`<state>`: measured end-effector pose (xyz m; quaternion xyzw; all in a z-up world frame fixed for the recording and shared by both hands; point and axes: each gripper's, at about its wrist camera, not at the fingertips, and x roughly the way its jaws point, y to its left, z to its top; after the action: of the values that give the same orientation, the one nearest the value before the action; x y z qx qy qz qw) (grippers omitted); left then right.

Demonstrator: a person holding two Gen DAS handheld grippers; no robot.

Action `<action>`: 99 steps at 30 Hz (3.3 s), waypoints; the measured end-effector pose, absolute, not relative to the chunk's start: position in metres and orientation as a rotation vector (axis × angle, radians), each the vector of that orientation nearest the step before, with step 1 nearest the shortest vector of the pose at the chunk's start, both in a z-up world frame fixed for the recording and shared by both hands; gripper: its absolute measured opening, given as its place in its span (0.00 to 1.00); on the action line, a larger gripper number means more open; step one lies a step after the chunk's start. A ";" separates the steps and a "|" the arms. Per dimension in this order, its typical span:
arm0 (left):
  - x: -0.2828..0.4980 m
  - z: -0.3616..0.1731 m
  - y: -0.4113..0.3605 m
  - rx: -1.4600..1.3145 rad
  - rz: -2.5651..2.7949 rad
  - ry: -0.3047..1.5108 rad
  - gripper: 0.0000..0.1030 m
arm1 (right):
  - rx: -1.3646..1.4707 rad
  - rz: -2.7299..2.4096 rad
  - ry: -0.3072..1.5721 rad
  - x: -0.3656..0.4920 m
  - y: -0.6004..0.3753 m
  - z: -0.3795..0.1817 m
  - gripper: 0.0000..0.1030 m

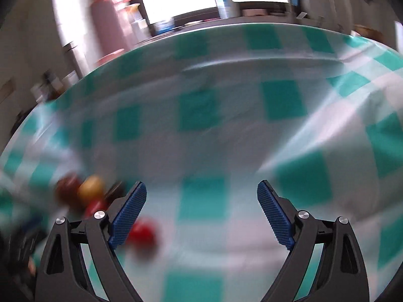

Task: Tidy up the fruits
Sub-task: 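Move both tools back over the remaining fruits on the table, then grasp the nearest red tomato with the right tool, then grasp another red tomato with the left tool while the right tool holds its tomato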

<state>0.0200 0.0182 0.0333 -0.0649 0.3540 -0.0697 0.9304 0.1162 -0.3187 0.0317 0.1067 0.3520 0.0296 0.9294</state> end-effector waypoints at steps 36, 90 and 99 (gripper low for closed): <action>0.067 0.046 0.035 -0.249 -0.273 0.740 0.98 | -0.248 0.472 0.890 0.082 -0.219 0.000 0.36; 0.052 0.024 -0.065 0.018 -0.324 0.828 0.79 | 0.217 0.212 0.777 0.007 -0.274 0.014 0.36; 0.082 0.009 -0.079 0.024 -0.276 0.893 0.56 | 0.248 0.225 0.783 0.009 -0.277 0.012 0.36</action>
<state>0.0820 -0.0793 0.0089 0.0118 0.4304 -0.1330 0.8927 0.0092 -0.2775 0.0119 0.1204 0.3798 0.1090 0.9107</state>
